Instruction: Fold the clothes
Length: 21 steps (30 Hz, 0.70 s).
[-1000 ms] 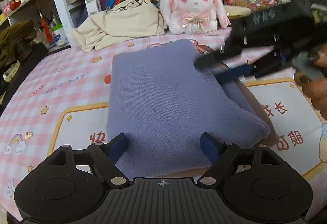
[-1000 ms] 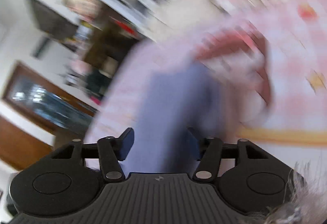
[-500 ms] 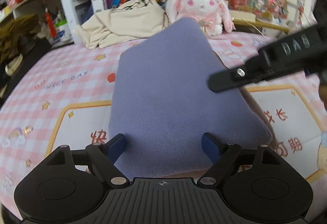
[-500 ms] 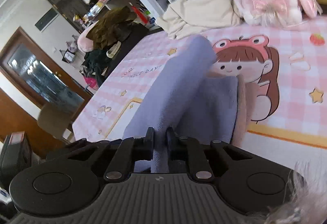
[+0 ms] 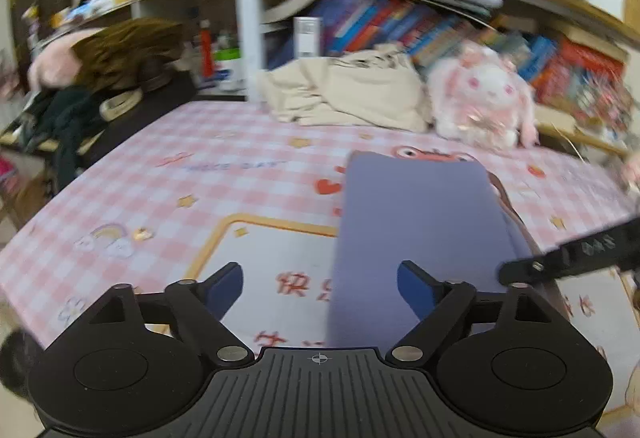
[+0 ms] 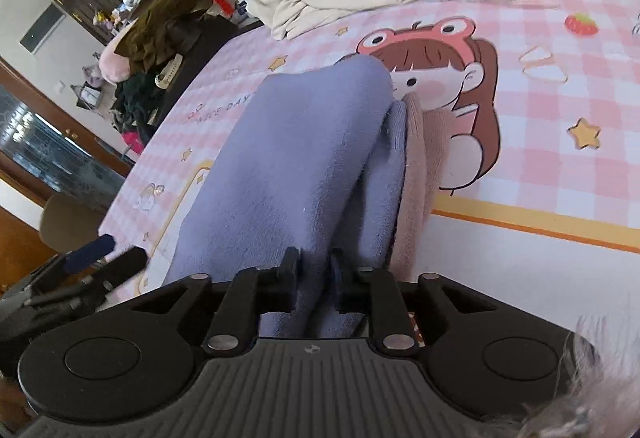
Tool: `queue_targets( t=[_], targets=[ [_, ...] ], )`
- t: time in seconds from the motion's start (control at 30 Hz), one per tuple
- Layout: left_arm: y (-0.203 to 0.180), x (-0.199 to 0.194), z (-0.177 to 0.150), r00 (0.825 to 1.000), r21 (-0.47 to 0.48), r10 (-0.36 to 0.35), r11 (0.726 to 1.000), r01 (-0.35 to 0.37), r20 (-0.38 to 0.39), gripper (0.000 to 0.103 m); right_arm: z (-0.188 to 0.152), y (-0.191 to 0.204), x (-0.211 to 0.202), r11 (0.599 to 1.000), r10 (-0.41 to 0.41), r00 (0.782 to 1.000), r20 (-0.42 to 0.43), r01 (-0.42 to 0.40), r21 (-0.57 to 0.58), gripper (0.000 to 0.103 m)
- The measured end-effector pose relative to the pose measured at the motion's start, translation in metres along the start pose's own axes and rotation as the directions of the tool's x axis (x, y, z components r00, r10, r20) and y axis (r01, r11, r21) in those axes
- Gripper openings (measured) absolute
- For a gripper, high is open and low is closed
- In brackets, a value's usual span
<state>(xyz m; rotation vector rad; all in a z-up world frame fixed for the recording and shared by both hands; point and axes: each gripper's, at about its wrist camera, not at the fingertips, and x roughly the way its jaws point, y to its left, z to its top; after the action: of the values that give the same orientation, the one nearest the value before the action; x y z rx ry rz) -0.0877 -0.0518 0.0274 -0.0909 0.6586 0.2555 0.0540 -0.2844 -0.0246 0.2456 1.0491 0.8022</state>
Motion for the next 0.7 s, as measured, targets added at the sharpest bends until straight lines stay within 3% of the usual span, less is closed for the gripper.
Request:
queue_targets(
  t=[0.13,0.17,0.2,0.23,0.33,0.43,0.53,0.7],
  targets=[
    [0.016,0.003,-0.001,1.000,-0.059,0.008,0.998,-0.009,-0.029,0.092,-0.005,0.012,-0.012,0.997,-0.057,0.998,0.025,0.058,-0.041,0.044],
    [0.019,0.005,-0.001,0.999,-0.066,0.005,0.998,-0.007,-0.040,0.092,-0.007,0.016,-0.015,0.996,-0.075,0.997,0.035,0.077,-0.049,0.052],
    [0.021,0.008,-0.001,0.999,-0.070,0.001,0.998,-0.005,-0.047,0.093,-0.009,0.019,-0.018,0.994,-0.093,0.995,0.045,0.095,-0.057,0.070],
    [0.023,0.013,-0.001,0.998,-0.077,-0.014,0.997,0.009,-0.063,0.094,-0.010,0.022,-0.021,0.990,-0.117,0.992,0.056,0.120,-0.070,0.075],
    [0.030,0.032,0.000,0.988,-0.112,-0.087,0.991,0.073,-0.130,0.094,-0.009,0.020,-0.019,0.982,-0.168,0.985,0.032,0.170,-0.087,0.076],
    [0.036,0.057,0.002,0.956,-0.186,-0.208,0.968,0.171,-0.205,0.094,-0.006,0.006,-0.010,0.987,-0.160,0.987,-0.029,0.160,0.002,0.076],
    [0.043,0.072,0.002,0.931,-0.287,-0.298,0.929,0.233,-0.209,0.093,-0.004,-0.004,-0.005,0.987,-0.136,0.989,-0.058,0.140,0.080,0.076],
    [0.048,0.086,-0.001,0.909,-0.390,-0.371,0.878,0.277,-0.190,0.093,-0.001,-0.011,0.004,0.979,-0.094,0.992,-0.084,0.107,0.171,0.072]
  ],
)
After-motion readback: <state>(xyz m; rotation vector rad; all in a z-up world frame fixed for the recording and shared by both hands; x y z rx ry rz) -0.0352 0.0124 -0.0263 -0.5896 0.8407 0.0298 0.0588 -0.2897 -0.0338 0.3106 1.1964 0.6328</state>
